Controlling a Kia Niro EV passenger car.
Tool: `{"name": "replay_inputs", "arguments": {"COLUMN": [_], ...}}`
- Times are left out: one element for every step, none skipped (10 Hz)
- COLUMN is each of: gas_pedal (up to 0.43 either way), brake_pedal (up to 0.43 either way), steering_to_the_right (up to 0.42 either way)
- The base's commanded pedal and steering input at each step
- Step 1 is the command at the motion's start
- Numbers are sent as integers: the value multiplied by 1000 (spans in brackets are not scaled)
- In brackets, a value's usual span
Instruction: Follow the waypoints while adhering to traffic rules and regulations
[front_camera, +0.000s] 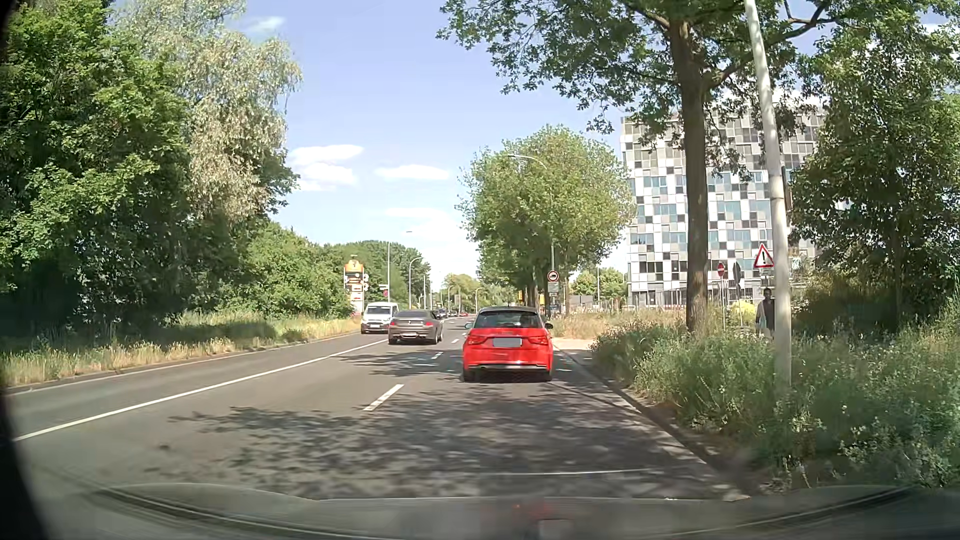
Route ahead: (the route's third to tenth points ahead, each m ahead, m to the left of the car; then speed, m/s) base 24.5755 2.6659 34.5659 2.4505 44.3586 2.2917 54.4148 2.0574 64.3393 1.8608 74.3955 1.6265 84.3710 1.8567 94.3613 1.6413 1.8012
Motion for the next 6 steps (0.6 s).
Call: {"name": "replay_inputs", "arguments": {"gas_pedal": [0, 0, 0, 0, 0, 0], "brake_pedal": [30, 30, 30, 30, 37, 30], "steering_to_the_right": [0, 0, 0, 0, 0, 0]}}
